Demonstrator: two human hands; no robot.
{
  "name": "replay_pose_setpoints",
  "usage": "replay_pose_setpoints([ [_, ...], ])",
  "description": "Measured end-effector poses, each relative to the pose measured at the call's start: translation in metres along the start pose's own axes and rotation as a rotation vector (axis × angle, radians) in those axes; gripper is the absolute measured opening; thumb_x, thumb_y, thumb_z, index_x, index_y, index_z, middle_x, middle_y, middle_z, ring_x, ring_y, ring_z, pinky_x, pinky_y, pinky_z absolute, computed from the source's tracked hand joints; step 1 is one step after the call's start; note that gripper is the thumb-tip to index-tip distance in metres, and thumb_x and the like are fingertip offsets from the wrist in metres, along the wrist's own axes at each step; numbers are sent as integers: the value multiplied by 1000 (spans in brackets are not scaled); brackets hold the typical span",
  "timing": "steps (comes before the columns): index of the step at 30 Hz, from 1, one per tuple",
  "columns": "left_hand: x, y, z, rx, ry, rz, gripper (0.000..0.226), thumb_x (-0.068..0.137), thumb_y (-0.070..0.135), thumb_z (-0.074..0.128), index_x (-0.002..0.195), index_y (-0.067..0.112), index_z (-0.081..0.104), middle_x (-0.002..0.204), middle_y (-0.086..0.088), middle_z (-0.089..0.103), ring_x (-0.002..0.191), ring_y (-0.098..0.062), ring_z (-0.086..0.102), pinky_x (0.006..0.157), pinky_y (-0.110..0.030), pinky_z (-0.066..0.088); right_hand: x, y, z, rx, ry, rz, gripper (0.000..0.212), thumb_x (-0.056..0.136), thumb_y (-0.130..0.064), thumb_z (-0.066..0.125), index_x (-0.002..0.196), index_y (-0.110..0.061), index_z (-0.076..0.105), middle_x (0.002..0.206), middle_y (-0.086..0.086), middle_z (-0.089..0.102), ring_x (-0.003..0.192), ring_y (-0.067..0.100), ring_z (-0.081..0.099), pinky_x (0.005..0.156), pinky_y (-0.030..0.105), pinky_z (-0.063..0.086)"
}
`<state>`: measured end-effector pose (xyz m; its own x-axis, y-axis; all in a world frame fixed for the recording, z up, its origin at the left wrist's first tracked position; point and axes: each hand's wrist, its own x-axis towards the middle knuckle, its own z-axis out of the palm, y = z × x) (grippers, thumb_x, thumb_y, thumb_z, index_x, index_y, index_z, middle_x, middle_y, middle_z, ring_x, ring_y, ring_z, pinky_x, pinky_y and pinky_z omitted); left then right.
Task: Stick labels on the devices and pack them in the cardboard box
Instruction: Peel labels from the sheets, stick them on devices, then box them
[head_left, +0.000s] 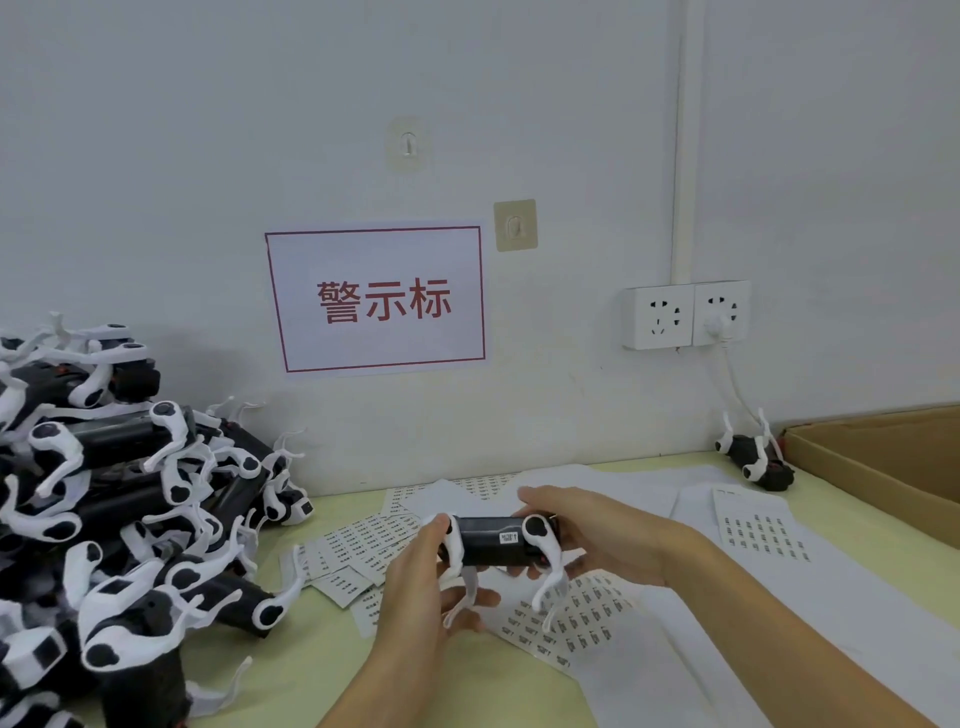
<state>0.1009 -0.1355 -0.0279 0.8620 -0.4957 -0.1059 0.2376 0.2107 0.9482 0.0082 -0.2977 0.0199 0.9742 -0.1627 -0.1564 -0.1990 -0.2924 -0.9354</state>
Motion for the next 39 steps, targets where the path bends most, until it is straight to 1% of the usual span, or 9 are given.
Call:
replay_pose_setpoints([
  [6, -16, 8, 8, 121, -110, 29, 28, 96, 33, 58, 108, 8, 65, 80, -16, 74, 70, -41, 73, 43, -31, 48, -13, -9, -5, -310, -30, 39, 43, 100, -38, 51, 110, -1, 68, 105, 20, 73, 79, 19, 67, 87, 37, 54],
  [11, -35, 23, 23, -3, -124, -21, 30, 101, 32, 51, 105, 5, 65, 87, -22, 74, 73, -45, 72, 47, -42, 55, -31, -9, -19, -211, -36, 44, 38, 101, -35, 50, 111, -3, 68, 96, 11, 71, 79, 21, 65, 99, 46, 51],
  [15, -39, 28, 42, -56, -127, -87, 41, 103, 40, 43, 106, 5, 64, 103, -22, 66, 90, -46, 64, 71, -50, 50, -50, 0, -45, -82, 8, 12, 36, 103, -32, 46, 109, -2, 65, 99, 13, 68, 86, 25, 61, 101, 50, 47],
  [17, -39, 24, 58, 67, -152, -101, 34, 105, 30, 47, 103, -1, 62, 101, -25, 66, 91, -46, 63, 75, -52, 48, -65, 10, -66, -6, 39, -6, 32, 104, -31, 45, 108, -3, 62, 102, 16, 67, 93, 32, 60, 99, 49, 47],
  [20, -35, 1, 83, 416, -209, 75, 19, 102, 2, 52, 95, -3, 69, 93, -25, 72, 89, -40, 67, 81, -47, 51, -96, 27, -103, 94, 122, -17, 32, 104, -30, 45, 111, -3, 61, 102, 17, 67, 96, 37, 62, 93, 40, 49],
  [24, -22, -31, 130, 837, -393, 489, 30, 89, -2, 64, 83, 25, 76, 83, 17, 75, 82, -1, 68, 72, -10, 49, -146, 47, -156, 163, 248, -34, 31, 104, -30, 46, 110, -6, 64, 102, 15, 69, 96, 35, 65, 97, 43, 46],
  [29, -18, -79, 216, 1101, -637, 752, 27, 98, 23, 56, 121, 37, 57, 129, 22, 50, 121, -1, 45, 86, 4, 28, -223, 72, -224, 278, 441, -71, 31, 94, -31, 59, 107, -3, 64, 101, 18, 67, 86, 31, 65, 74, 32, 56],
  [34, -25, -126, 279, 1229, -659, 849, 40, 104, 42, 36, 144, 41, 33, 157, 20, 25, 147, 1, 18, 111, -15, 17, -277, 118, -305, 344, 742, 34, 35, 100, -23, 51, 126, 1, 57, 104, 16, 61, 100, 34, 62, 93, 41, 55],
  [39, -21, -146, 302, 1392, -682, 907, 45, 103, 48, 28, 147, 42, 23, 162, 19, 15, 150, -3, 12, 116, -20, 17, -303, 187, -370, 305, 956, 374, 15, 103, -10, 48, 104, -2, 61, 86, 11, 56, 82, 26, 55, 82, 39, 46],
])
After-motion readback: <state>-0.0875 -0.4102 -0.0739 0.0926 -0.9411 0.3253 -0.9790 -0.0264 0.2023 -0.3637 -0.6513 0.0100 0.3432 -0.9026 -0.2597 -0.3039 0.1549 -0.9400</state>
